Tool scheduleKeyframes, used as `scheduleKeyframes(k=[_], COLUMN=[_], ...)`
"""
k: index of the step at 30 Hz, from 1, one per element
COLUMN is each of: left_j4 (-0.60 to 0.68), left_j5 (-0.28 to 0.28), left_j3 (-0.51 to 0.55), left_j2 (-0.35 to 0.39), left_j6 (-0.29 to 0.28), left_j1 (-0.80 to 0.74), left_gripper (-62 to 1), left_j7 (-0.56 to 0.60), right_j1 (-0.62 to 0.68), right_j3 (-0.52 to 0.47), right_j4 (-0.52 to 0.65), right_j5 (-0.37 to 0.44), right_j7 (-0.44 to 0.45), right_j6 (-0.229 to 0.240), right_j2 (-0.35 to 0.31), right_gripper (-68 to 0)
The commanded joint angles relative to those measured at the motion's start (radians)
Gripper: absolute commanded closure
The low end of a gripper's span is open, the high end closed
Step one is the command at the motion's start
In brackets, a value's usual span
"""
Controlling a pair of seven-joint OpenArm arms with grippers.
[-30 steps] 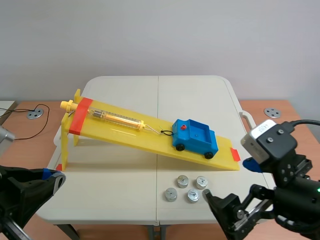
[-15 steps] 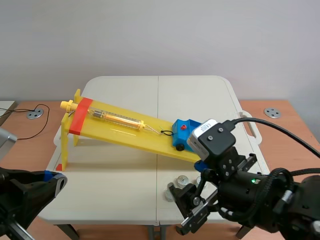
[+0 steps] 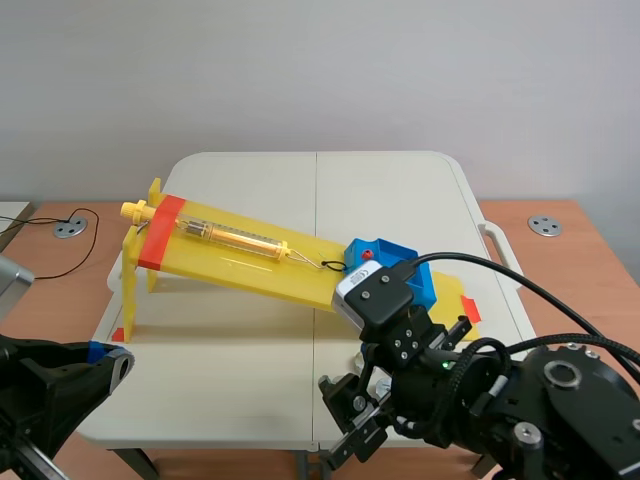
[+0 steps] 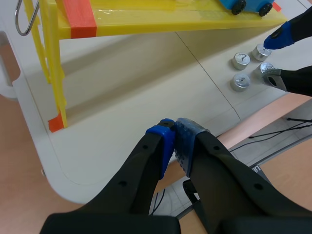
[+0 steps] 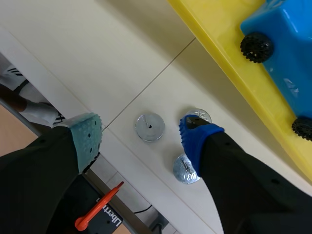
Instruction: Place the four metal weights on the blue cart on the ramp.
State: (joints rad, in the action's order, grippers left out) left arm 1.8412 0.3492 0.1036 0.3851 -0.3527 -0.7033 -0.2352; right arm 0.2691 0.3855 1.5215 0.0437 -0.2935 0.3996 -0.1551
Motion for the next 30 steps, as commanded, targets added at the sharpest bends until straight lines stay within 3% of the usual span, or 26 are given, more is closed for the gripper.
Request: scheduleKeyframes(k=[1, 19, 30], left_j4=[0.063, 0.063, 0.063], left_j5=[0.074, 0.074, 0.074], left_j3=[0.016, 0.016, 0.016], left_j2=[-0.005, -0.005, -0.005], left_j6=[-0.018, -0.018, -0.018], left_j1=[0.009, 0.009, 0.008], left_gripper=[-5.1, -5.1, -5.1], left_j7=[0.103, 0.103, 0.103], right_j1=[-0.071, -0.15, -0.188], right_j3=[0.003, 0.08, 0.084], right_j4=[0.037, -0.108, -0.174], right_j5=[0.008, -0.091, -0.095], right_j7=[0.106, 0.185, 0.211], right_j6=[-0.035, -0.09, -0.093], right_j2=[0.014, 0.041, 0.087], right_gripper=[-34.0, -33.2, -33.2])
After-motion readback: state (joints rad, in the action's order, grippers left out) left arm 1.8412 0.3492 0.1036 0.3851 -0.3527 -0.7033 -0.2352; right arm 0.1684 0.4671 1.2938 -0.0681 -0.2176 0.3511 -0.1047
